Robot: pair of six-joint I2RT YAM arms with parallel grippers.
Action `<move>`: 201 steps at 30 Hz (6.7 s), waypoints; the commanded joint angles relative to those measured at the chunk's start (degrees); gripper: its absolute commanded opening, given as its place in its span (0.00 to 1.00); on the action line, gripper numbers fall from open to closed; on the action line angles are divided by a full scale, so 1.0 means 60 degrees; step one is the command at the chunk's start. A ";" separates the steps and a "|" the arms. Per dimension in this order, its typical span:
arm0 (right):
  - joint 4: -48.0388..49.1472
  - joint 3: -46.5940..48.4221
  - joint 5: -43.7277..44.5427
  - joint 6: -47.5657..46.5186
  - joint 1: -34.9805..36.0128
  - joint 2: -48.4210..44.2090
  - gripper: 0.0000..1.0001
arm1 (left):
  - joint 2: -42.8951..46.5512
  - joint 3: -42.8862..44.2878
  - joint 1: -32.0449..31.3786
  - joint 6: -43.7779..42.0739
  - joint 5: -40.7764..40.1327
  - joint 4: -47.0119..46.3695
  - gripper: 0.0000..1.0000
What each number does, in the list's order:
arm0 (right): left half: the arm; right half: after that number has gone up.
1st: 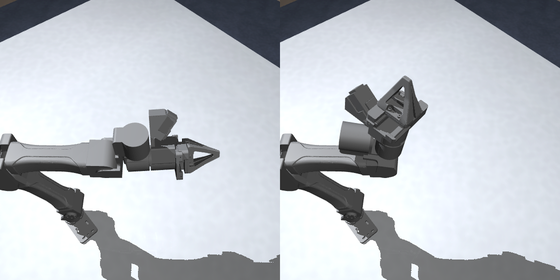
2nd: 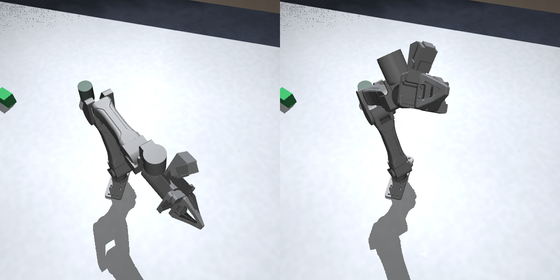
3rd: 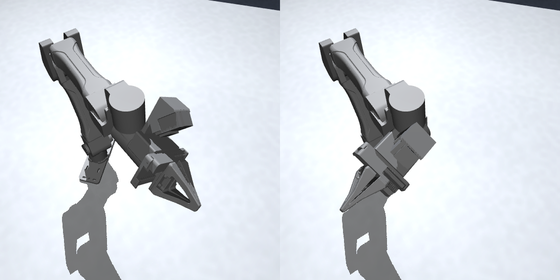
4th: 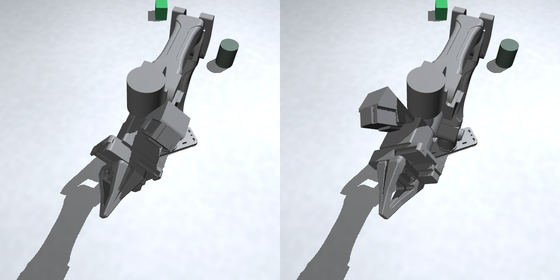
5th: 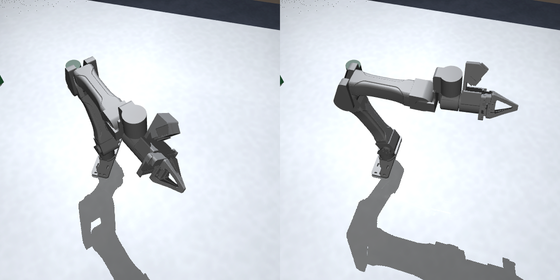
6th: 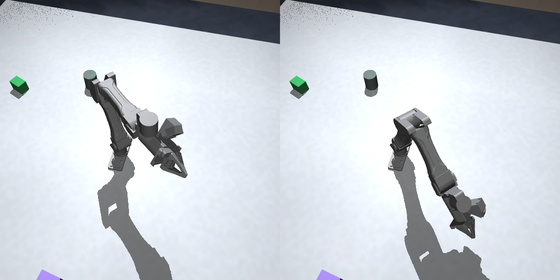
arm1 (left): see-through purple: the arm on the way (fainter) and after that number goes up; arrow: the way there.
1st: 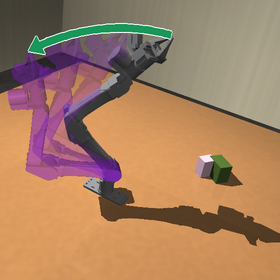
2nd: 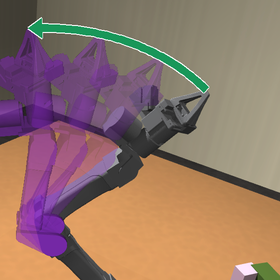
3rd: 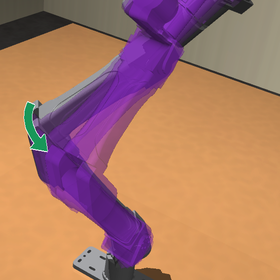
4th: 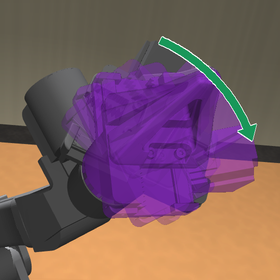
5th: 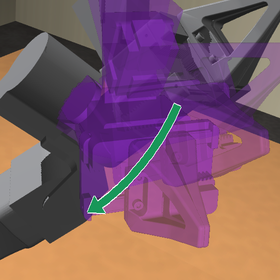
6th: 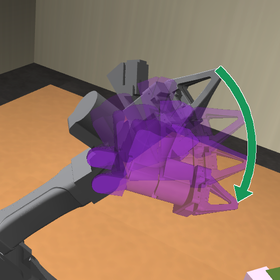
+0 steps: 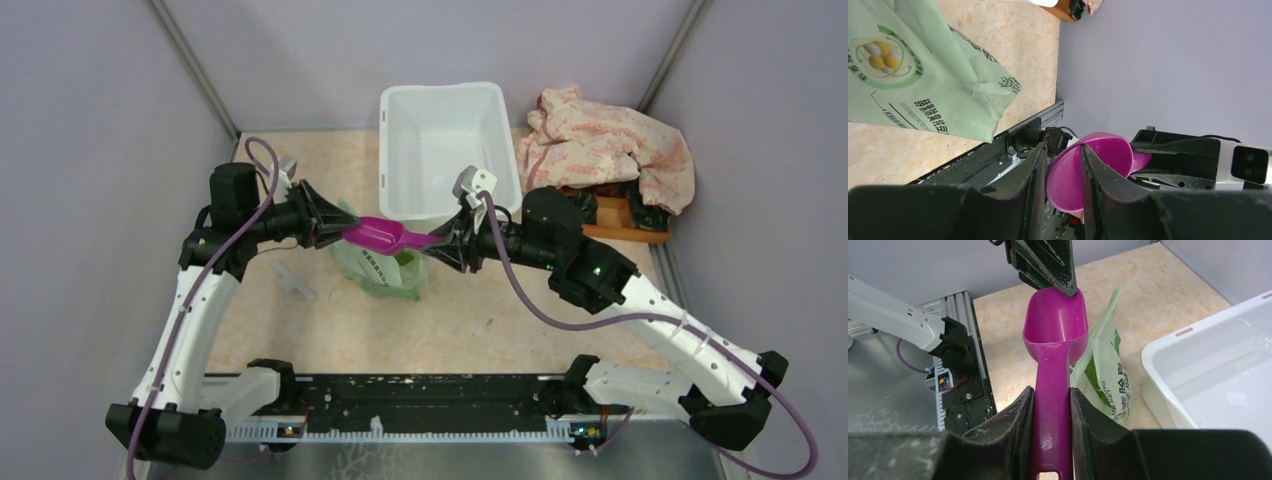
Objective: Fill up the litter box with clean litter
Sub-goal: 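Pick up the spatula from the center of the board, then scoop the cat litter from the cat litter bag.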
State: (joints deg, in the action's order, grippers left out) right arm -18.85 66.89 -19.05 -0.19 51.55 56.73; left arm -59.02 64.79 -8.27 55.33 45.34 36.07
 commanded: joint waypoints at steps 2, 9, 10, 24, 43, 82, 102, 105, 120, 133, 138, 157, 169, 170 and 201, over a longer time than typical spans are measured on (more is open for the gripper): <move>0.0270 0.0549 -0.0604 0.0280 0.0169 -0.0112 0.00 | 0.0073 0.0121 0.0029 -0.0336 -0.0197 -0.0264 0.34; 0.0307 0.0746 -0.0773 0.0290 0.0168 0.0445 0.03 | 0.0155 -0.0188 0.0022 -0.0290 0.0271 -0.0637 0.00; 0.0306 0.0771 -0.0790 0.0285 0.0168 0.0515 0.04 | 0.0169 -0.0211 0.0017 -0.0267 0.0315 -0.0648 0.00; 0.0502 0.0555 -0.0860 0.0370 0.0168 0.0743 0.00 | 0.0480 -0.1261 0.0020 0.0781 0.0829 -0.1764 0.00; -0.2777 0.2289 0.0593 0.0295 0.0172 0.0500 0.00 | -0.0927 0.1906 0.0453 -0.1451 -0.0709 -0.0185 0.54; -0.8969 0.6327 0.3506 0.0661 0.0922 0.4119 0.00 | -0.1256 0.1585 0.1597 -0.4227 -0.2603 0.0266 0.66; -0.9288 0.8888 0.4500 0.0285 0.0910 0.7687 0.00 | -0.1010 0.0749 0.1747 -0.4911 -0.3158 0.0358 0.66; -0.9370 0.9170 0.4624 0.0244 0.0914 0.7950 0.00 | -0.1038 0.0734 0.1767 -0.5032 -0.3192 0.0410 0.66; -0.9646 0.9076 0.5451 0.0099 0.1731 0.8453 0.00 | -0.1555 0.0673 0.1774 -0.5740 -0.4019 0.0612 0.65; -0.9351 0.9737 0.5579 -0.0371 0.1862 0.9869 0.00 | -0.1679 0.0129 0.1774 -0.5722 -0.4146 0.0321 0.65; -0.8315 0.9249 0.5392 -0.0420 0.1585 0.9726 0.00 | -0.1650 -0.0044 0.1774 -0.5736 -0.4265 0.0316 0.64; -0.1082 0.2203 0.3231 -0.0533 0.0703 0.6302 0.00 | -0.1476 -0.0570 0.1774 -0.5598 -0.4294 0.0199 0.64; 0.1474 0.0255 0.3887 -0.0558 0.1328 0.4449 0.00 | -0.1247 -0.0535 0.1774 -0.5516 -0.4469 0.0321 0.64; 0.1542 0.0070 0.3936 -0.0552 0.1373 0.4229 0.00 | -0.1233 -0.0518 0.1774 -0.5505 -0.4481 0.0340 0.64; 0.2315 -0.4442 0.6636 -0.0663 0.2330 -0.1851 0.00 | -0.1360 0.0215 0.1771 -0.5341 -0.4544 0.0512 0.64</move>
State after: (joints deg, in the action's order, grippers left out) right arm -8.64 39.81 16.16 -4.32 64.49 47.62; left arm -66.98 63.92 2.02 22.94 18.00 39.35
